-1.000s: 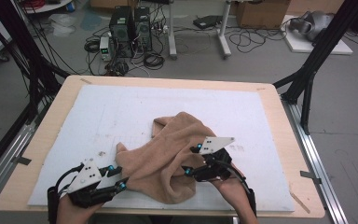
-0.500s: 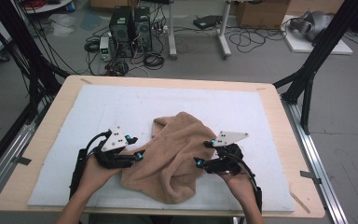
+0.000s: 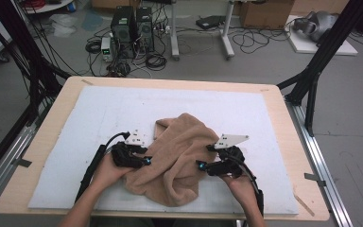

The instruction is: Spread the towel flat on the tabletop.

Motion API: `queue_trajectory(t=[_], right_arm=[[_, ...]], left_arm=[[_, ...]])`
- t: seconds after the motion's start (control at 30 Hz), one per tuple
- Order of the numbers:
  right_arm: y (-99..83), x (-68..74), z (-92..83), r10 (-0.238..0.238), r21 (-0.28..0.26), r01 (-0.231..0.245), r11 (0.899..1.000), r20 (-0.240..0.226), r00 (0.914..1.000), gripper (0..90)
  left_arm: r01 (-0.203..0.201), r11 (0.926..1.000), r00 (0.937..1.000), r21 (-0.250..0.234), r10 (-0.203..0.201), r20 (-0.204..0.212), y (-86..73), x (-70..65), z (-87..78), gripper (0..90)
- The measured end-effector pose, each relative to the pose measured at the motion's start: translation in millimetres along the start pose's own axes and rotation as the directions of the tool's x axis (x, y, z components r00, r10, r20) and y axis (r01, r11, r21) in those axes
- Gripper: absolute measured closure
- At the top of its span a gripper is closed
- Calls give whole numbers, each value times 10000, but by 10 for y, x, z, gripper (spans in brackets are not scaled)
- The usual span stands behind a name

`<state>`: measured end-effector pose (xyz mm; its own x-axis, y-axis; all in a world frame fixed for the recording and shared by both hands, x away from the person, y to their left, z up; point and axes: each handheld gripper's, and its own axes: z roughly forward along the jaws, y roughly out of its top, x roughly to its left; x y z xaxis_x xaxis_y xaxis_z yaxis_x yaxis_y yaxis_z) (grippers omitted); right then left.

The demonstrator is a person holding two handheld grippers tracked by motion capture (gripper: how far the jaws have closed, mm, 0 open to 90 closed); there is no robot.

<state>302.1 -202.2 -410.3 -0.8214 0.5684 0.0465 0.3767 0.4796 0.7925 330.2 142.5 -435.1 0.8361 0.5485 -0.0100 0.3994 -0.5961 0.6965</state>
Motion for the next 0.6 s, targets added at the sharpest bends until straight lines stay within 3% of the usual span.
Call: queue_trajectory(t=[0.17, 0.3, 0.43, 0.6], right_arm=[[0, -3, 17, -4, 4, 4, 10000, 24, 10000, 289], [1, 5, 6, -59, -7, 59, 10000, 58, 10000, 289], [6, 30, -38, -135, -79, 136, 9999, 71, 9999, 289], [12, 75, -90, -291, -164, 292, 9994, 91, 9995, 289]], left_arm=[[-114, 9999, 9997, 5, 113, 214, 0, -24, -3, 781], [-278, 9996, 9995, 4, 278, 119, -2, -32, -19, 839], [-131, 9996, 9987, -262, 118, -492, -37, -21, -125, 850], [-113, 9943, 9953, -1060, 10, -968, -146, -75, -447, 852]])
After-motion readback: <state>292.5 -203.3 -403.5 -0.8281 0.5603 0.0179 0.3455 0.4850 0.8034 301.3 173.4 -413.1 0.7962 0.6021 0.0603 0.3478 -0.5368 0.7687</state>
